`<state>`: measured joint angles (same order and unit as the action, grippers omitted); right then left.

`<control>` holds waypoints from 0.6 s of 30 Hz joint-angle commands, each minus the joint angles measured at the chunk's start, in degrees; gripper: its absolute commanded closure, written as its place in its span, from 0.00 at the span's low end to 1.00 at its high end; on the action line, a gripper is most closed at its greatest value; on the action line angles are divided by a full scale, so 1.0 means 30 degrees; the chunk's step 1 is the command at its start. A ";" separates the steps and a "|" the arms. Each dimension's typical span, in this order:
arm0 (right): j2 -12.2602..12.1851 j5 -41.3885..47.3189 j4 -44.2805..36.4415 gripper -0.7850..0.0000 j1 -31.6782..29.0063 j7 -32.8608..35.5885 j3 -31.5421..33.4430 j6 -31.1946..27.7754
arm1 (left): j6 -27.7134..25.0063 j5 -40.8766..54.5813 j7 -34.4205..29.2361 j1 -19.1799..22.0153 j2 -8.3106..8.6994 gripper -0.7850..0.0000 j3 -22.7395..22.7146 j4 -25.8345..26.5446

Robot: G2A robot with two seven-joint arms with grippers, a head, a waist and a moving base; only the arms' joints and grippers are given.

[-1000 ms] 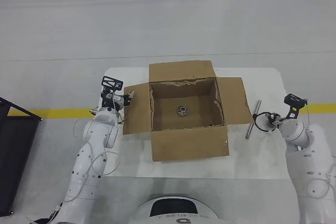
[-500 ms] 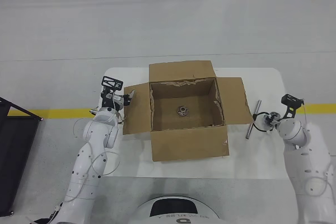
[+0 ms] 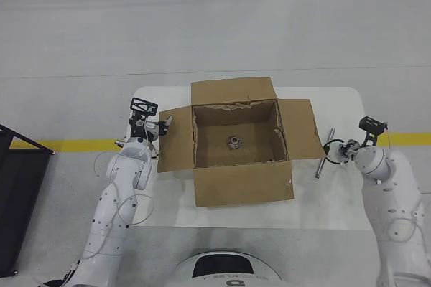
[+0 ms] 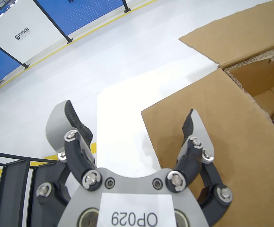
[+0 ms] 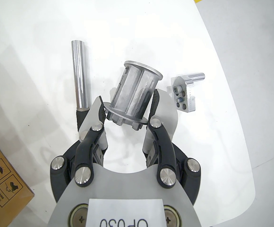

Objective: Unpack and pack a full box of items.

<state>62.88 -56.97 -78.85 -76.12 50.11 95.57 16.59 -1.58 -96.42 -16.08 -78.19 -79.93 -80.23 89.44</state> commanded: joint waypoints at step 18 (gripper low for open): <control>0.0144 1.5710 -1.0537 1.00 -0.8716 -0.0865 0.7487 -1.0714 | 0.0000 0.0000 0.0000 0.0000 0.0000 0.00 0.0000 0.0000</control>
<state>63.26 -13.87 -108.72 -100.91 46.79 117.65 -12.31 -1.58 -96.42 -16.08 -78.19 -79.93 -80.23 89.44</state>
